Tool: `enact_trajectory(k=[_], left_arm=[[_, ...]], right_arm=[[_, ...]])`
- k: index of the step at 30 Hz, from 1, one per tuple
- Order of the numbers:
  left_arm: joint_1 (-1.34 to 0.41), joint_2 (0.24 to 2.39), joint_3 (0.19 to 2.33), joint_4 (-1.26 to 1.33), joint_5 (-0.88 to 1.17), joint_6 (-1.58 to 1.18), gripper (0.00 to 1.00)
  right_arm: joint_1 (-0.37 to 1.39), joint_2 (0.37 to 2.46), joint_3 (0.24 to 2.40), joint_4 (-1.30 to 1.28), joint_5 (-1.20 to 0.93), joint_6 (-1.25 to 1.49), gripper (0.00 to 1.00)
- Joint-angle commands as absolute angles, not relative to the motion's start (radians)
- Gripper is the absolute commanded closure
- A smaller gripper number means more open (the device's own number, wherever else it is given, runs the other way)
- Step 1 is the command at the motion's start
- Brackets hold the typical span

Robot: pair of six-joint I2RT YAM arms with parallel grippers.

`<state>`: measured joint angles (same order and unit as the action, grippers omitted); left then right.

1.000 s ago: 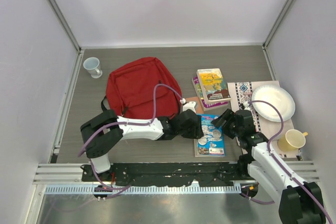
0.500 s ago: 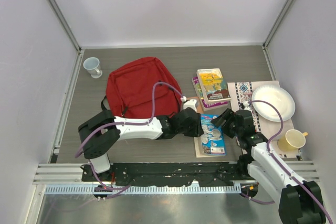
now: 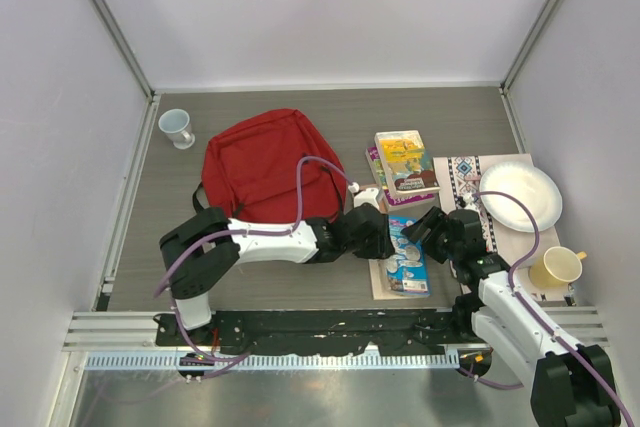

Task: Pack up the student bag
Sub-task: Pick up the book from the center of the board.

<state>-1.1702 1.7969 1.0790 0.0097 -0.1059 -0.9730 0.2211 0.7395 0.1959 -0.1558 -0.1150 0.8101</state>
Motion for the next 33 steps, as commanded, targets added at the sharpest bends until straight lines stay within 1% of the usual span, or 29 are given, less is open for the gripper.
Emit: enact_trajectory(k=[1,2,4,5,7,8,12,13,15,21,23,27,33], left_arm=[[-1.175,1.821,1.12,0.104,-0.084,-1.008,0.63],[-1.175,1.818,1.118,0.104,-0.086,-1.008,0.66],[-1.174,1.807,1.115,0.098,-0.094,-1.002,0.76],[-1.175,1.804,1.117,0.089,-0.103,-0.997,0.85],[-1.175,1.787,1.124,0.065,-0.113,-0.973,0.98],[-1.175,1.781,1.126,0.06,-0.117,-0.959,1.0],[-1.175,1.724,1.131,0.055,-0.12,-0.873,1.0],[-1.175,1.691,1.129,0.048,-0.124,-0.858,1.0],[-1.175,1.655,1.132,0.035,-0.147,-0.804,1.0],[-1.169,1.511,1.103,0.003,-0.204,-0.709,1.0],[-1.166,1.459,1.085,0.012,-0.207,-0.698,1.0],[-1.161,1.392,1.039,0.04,-0.196,-0.68,1.0],[-1.146,1.342,0.988,0.087,-0.153,-0.67,1.0]], right_arm=[[0.238,0.735,0.183,-0.129,-0.25,0.847,0.32],[0.238,0.735,0.184,-0.129,-0.25,0.847,0.32],[0.238,0.735,0.184,-0.127,-0.245,0.845,0.32],[0.238,0.735,0.186,-0.127,-0.245,0.844,0.32],[0.239,0.732,0.198,-0.15,-0.221,0.836,0.31],[0.238,0.727,0.202,-0.156,-0.21,0.825,0.29],[0.236,0.715,0.256,-0.199,-0.166,0.778,0.18],[0.238,0.712,0.265,-0.213,-0.155,0.769,0.14],[0.236,0.715,0.297,-0.219,-0.155,0.741,0.11],[0.232,0.655,0.347,-0.206,-0.25,0.709,0.06],[0.232,0.621,0.35,-0.161,-0.299,0.71,0.06],[0.232,0.621,0.373,-0.138,-0.386,0.701,0.05],[0.232,0.63,0.379,-0.04,-0.517,0.738,0.05]])
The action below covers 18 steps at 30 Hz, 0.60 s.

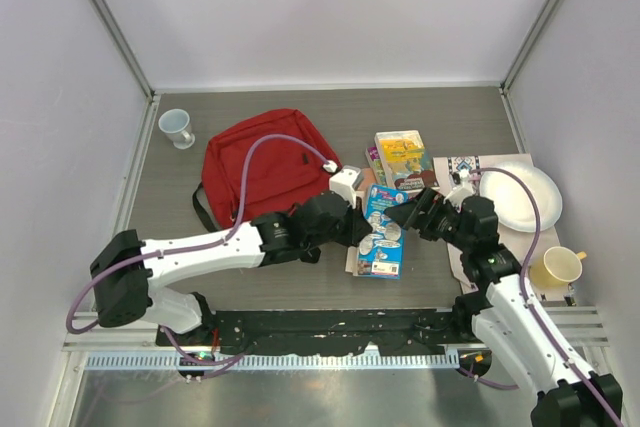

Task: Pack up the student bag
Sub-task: Pick up the book from the center of the board.

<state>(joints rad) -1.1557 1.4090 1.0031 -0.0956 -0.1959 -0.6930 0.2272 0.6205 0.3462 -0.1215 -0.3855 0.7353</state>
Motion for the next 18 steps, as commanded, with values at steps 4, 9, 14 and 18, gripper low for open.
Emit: enact_trajectory(k=[4,9,14,18], left_arm=[[-1.144,1.313,0.945,0.175,-0.129,-0.664,1.0],[-1.144,1.299,0.907,0.247,-0.091,-0.647,1.0],[-1.143,1.278,0.867,0.296,-0.069,-0.646,1.0],[-1.14,1.261,0.841,0.353,-0.04,-0.649,1.0]], right_arm=[[0.232,0.653,0.37,0.023,-0.577,0.744,0.06],[0.232,0.684,0.302,0.217,-0.663,0.834,0.08],[0.23,0.724,0.262,0.348,-0.719,0.887,0.18],[0.232,0.745,0.253,0.39,-0.715,0.891,0.19]])
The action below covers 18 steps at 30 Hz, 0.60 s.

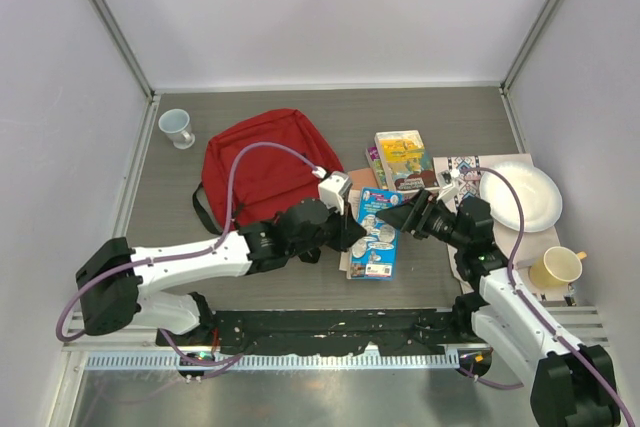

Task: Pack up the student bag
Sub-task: Pick up the book from the center of the board.

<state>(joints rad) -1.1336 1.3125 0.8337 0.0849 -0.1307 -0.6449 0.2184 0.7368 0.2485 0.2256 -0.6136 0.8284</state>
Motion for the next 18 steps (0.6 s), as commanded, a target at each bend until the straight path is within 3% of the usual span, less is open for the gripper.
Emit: enact_trajectory(k=[1,9,15,18], left_arm=[[-1.14,1.255,0.839,0.356,-0.04,-0.649,1.0],[-1.134,1.209,0.824,0.336,-0.054,-0.637,1.0],[-1.126,1.192,0.795,0.359,-0.048,-0.632,1.0],[-1.12,1.186,0.781,0.383,-0.038,-0.638,1.0]], right_arm=[[0.232,0.747,0.252,0.373,-0.701,0.872,0.17],[0.232,0.762,0.235,0.363,-0.663,0.838,0.08],[0.232,0.781,0.206,0.553,-0.767,0.906,0.09],[0.23,0.782,0.198,0.633,-0.807,0.942,0.16]])
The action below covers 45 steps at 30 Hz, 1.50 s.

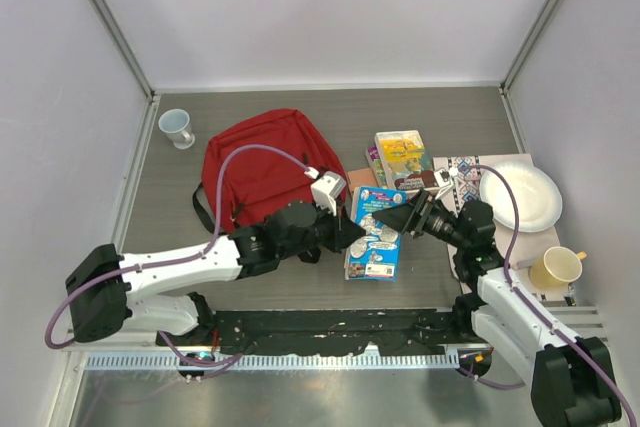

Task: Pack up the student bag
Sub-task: Pick up the book from the center of the board.

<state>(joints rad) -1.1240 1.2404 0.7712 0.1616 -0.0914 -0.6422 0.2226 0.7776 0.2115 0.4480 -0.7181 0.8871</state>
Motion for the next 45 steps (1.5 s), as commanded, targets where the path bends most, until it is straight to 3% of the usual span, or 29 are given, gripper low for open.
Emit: enact_trajectory(k=[1,10,12,14,15,17,21,25,38,45], left_arm=[[-1.118,1.187,0.778,0.383,-0.038,-0.638,1.0],[-1.112,1.187,0.782,0.338,-0.099,-0.641,1.0],[-1.112,1.187,0.788,0.289,-0.127,-0.641,0.98],[-1.112,1.186,0.799,0.237,-0.173,-0.632,0.82],[-1.112,1.181,0.801,0.218,-0.19,-0.63,0.6],[-1.112,1.172,0.801,0.175,-0.245,-0.626,0.24],[-1.111,1.129,0.773,0.15,-0.324,-0.623,0.02],[-1.1,1.109,0.753,0.173,-0.347,-0.618,0.0],[-0.914,1.135,0.655,0.481,-0.017,-0.676,0.01],[-0.899,1.201,0.66,0.63,0.169,-0.736,0.01]], right_arm=[[0.232,0.782,0.196,0.649,-0.811,0.949,0.18],[0.232,0.767,0.196,0.678,-0.812,0.965,0.48],[0.232,0.761,0.195,0.676,-0.808,0.965,0.59],[0.232,0.759,0.195,0.672,-0.802,0.963,0.7],[0.232,0.756,0.195,0.669,-0.799,0.962,0.74],[0.232,0.75,0.201,0.66,-0.793,0.957,0.8],[0.232,0.742,0.207,0.657,-0.787,0.954,0.88],[0.23,0.756,0.212,0.715,-0.81,0.994,0.99],[0.232,0.86,0.219,1.124,-0.928,1.238,0.99],[0.232,0.952,0.218,1.29,-0.96,1.29,0.99]])
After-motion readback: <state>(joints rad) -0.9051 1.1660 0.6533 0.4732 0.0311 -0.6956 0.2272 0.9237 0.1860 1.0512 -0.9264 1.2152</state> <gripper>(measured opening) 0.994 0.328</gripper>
